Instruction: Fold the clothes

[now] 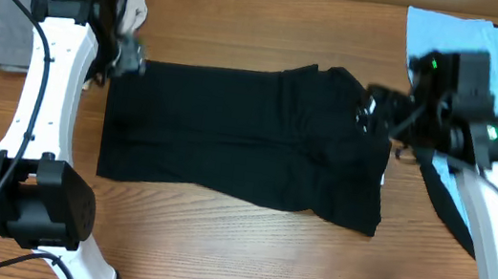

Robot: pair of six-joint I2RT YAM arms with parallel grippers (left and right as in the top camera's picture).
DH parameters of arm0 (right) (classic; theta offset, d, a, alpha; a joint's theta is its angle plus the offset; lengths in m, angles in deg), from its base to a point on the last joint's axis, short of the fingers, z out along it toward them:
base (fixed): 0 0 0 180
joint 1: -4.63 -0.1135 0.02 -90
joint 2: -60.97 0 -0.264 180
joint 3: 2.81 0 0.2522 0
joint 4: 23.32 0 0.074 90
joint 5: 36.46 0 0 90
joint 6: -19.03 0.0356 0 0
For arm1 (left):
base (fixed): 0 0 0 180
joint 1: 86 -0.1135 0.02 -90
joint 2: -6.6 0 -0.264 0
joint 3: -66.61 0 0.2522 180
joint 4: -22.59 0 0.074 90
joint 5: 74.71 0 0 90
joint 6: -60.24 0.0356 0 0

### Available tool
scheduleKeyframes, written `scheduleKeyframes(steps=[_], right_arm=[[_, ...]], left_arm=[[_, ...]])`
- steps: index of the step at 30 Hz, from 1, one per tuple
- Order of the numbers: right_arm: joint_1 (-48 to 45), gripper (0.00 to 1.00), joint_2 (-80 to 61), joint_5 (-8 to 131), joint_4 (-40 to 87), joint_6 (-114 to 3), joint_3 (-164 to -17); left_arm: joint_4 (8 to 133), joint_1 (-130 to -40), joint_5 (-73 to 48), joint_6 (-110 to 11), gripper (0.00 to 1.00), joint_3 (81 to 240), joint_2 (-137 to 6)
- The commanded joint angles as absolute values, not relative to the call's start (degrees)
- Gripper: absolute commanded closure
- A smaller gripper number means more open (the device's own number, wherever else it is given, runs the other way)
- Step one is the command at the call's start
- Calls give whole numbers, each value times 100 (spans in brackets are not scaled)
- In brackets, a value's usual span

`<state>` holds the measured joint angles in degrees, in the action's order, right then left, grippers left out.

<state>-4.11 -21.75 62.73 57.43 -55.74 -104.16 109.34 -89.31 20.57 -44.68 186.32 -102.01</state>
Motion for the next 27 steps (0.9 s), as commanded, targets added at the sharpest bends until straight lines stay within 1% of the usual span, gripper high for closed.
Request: scheduleKeyframes(steps=[1,7,10,14,21,27], right_arm=[[-433,6,-2971,6279,5633,-6189,-10928],[-433,6,-3519,6262,5227,-6250,-10950],[-433,6,-3624,6260,5181,-6383,-10950],[-433,6,-3679,6258,5159,-6399,-10950],[-433,6,-3690,6258,5089,-6399,-10950],[-433,6,-3710,6258,5072,-6396,-10950]], left_arm=[[10432,-8916,1862,-4132,22,18833,-10265],[9822,-8925,1902,-3609,22,18833,-11054],[9573,-8966,2129,-3714,22,18833,-11539],[9186,-9052,2149,-3815,21,18833,-11981],[8558,-9141,2321,-3968,19,18833,-12343],[8239,-9159,2308,-4105,20,18833,-12643]])
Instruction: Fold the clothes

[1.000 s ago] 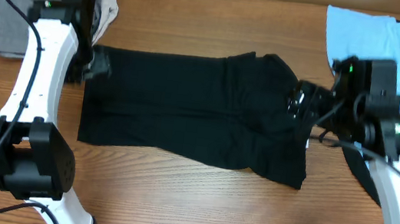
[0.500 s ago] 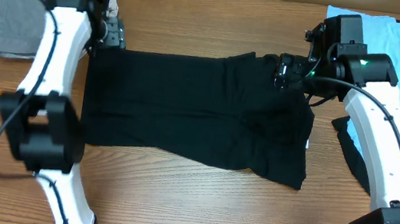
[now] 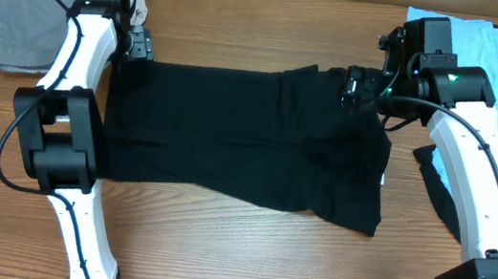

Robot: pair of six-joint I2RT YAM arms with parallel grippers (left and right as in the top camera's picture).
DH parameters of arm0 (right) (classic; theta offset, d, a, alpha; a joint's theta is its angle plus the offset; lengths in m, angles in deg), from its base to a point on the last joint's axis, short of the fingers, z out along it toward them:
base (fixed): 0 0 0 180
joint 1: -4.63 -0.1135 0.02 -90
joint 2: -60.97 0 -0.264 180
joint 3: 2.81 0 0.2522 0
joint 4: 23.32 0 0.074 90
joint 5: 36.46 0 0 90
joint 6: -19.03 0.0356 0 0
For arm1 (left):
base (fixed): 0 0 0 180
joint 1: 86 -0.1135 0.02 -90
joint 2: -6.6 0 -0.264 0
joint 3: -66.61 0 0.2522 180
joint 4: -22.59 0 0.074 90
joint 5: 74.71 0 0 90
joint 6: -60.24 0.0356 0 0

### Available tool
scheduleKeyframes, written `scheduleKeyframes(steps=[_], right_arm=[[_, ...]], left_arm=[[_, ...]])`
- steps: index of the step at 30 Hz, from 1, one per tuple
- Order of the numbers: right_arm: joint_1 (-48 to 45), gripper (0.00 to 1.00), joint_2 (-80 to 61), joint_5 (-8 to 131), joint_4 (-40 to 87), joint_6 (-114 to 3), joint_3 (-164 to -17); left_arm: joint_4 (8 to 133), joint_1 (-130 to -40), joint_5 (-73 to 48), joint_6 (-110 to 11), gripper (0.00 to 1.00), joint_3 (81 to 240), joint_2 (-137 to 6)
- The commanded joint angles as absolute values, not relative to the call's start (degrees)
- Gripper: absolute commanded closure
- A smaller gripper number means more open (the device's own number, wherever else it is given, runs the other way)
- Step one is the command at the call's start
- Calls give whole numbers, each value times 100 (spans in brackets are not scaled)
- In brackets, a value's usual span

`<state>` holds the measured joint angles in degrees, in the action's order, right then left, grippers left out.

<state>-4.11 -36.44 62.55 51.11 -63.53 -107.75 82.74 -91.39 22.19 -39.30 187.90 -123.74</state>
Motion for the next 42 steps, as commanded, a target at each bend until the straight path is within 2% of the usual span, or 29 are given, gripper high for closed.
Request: scheduleKeyframes(steps=[1,8,11,26,31,35,36,39,40,42], right_arm=[[-433,6,-3712,6258,5072,-6396,-10950],[-433,6,-3712,6258,5041,-6396,-10950],[-433,6,-3712,6258,5032,-6396,-10950],[-433,6,-3718,6258,4897,-6399,-10943],[-433,6,-3751,6258,4877,-6399,-10943],[-433,6,-3821,6258,4860,-6399,-10943],[-433,6,-3867,6258,4827,-6399,-10943],[-433,6,-3937,6255,4731,-6399,-10943],[-433,7,-3970,6234,4619,-6399,-10943],[-430,10,-3998,5989,4418,-6399,-10943]], left_arm=[[8233,-9146,2311,-4121,21,18833,-12706],[8235,-9113,2352,-4306,37,18833,-12835],[8266,-9126,2499,-4660,38,18831,-12848],[8137,-9126,2669,-4820,37,18833,-12905],[8054,-9124,2662,-4958,39,18816,-12910],[7955,-9097,2656,-4993,44,18811,-12986],[7957,-9086,2654,-5067,51,18811,-13087],[7981,-9086,2619,-5146,62,18811,-13275],[8038,-9086,2619,-5146,76,18811,-13355],[8148,-9089,2617,-5168,93,18811,-13364]])
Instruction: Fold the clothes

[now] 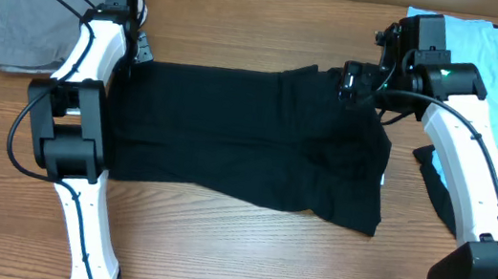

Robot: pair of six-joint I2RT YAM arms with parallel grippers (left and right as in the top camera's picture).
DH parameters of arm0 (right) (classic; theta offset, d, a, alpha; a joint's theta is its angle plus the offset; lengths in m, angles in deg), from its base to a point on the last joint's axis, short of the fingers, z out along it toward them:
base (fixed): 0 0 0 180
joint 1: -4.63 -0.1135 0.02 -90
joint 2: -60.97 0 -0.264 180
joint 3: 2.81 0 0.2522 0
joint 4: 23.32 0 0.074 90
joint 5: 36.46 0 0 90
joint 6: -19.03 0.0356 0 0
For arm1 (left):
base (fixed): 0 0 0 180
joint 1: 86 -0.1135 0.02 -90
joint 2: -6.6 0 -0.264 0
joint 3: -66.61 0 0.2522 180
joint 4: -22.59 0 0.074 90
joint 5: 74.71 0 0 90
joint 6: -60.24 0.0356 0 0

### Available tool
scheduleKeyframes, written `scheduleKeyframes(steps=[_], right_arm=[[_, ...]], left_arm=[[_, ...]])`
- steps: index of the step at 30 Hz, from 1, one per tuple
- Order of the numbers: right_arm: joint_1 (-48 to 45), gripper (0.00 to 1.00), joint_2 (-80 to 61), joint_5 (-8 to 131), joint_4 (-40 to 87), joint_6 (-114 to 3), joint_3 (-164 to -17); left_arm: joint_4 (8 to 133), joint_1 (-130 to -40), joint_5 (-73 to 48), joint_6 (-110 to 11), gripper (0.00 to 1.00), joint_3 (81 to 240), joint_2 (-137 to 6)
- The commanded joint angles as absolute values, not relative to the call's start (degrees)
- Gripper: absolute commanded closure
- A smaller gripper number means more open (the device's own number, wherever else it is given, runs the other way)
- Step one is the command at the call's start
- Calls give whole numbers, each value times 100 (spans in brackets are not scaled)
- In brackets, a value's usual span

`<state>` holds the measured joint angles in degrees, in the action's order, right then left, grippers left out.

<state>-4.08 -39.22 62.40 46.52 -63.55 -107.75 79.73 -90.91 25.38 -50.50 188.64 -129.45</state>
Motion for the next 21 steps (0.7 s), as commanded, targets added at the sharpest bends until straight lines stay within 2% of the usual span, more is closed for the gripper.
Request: scheduleKeyframes(steps=[1,11,21], right_arm=[[-430,12,-4003,5862,4298,-6399,-10943],[-269,15,-4538,5532,3048,-6547,-10943],[-172,15,-5904,5847,1898,-6562,-10943]], left_arm=[[8187,-9091,2619,-5165,96,18811,-13355],[9170,-9084,2575,-5165,96,19065,-12960],[9796,-9056,2372,-5165,96,19209,-12827]])
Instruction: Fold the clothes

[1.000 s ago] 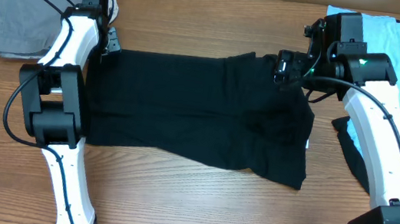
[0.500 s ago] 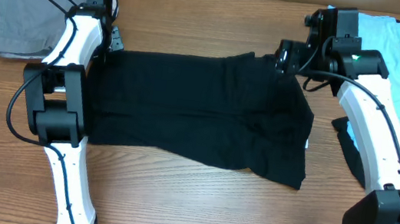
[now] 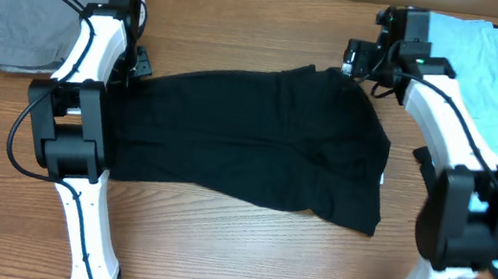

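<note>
A black garment (image 3: 249, 140) lies spread flat across the middle of the wooden table (image 3: 234, 253). My left gripper (image 3: 141, 62) is at its far left corner and appears shut on the cloth, which rises toward it in a slant. At the far right corner my right gripper (image 3: 352, 57) also appears shut on the cloth, and the edge there is drawn up to it. The fingertips themselves are too small and dark to make out against the garment.
A folded grey cloth (image 3: 25, 9) lies at the far left corner. At the far right a light blue garment (image 3: 475, 68) lies with another black garment draped beside it, down the right edge.
Both grippers have pulled away from the table at the garment's far corners. The far left corner now slants up to the left gripper, and the right gripper sits farther back with the cloth.
Both grippers were near the far corners of the flat black garment, the right one over its right edge. They then settled onto the two far corners and stayed there. Now the far edge is drawn up at both corners.
</note>
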Robot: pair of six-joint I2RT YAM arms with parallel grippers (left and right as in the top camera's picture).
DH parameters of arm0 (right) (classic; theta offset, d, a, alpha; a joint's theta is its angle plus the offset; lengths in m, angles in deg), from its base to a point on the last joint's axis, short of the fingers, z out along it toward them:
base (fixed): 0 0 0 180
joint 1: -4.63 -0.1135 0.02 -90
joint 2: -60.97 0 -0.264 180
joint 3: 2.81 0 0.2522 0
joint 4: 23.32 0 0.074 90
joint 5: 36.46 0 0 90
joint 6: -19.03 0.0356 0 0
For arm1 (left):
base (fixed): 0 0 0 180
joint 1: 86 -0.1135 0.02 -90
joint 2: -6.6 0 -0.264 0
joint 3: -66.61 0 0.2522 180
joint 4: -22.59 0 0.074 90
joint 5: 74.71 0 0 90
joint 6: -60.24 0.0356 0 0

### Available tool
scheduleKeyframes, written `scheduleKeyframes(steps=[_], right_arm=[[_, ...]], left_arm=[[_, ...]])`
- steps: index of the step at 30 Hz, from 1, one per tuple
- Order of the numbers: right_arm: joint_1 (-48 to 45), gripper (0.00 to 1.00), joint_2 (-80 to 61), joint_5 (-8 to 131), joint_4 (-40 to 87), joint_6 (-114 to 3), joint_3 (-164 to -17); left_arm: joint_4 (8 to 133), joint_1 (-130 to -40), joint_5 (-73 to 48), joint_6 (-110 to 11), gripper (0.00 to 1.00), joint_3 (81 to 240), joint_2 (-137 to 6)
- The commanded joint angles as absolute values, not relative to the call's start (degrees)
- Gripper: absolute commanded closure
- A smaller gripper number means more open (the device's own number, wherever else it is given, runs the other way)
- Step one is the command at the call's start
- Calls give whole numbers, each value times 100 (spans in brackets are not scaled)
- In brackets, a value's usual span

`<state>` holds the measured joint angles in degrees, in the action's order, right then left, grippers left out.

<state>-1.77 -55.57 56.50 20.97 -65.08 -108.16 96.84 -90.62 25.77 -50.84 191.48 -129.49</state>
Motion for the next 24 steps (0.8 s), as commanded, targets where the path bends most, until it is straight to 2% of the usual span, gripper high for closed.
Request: scheduleKeyframes(steps=[1,8,10,14,16,19,24], right_arm=[[-172,15,-6044,5899,1795,-6552,-10943],[-175,16,-6719,6008,1448,-6499,-10943],[-175,21,-6807,6008,1450,-6497,-10943],[-172,50,-6818,6004,1450,-6477,-10956],[-172,73,-6815,6002,1515,-6357,-11015],[-166,95,-6761,6004,1870,-6322,-11230],[-166,96,-6370,6002,3006,-6333,-11903]], left_arm=[[9815,-9047,2348,-5165,96,19209,-12827],[9831,-8966,2335,-5165,96,19209,-12827],[9828,-8962,2335,-5168,96,19209,-12827],[9822,-8962,2337,-5165,96,19209,-12827],[9824,-8962,2339,-5165,96,19209,-12827],[9826,-8975,2363,-5165,96,19214,-12824],[10237,-9062,2448,-5163,96,19642,-12824]])
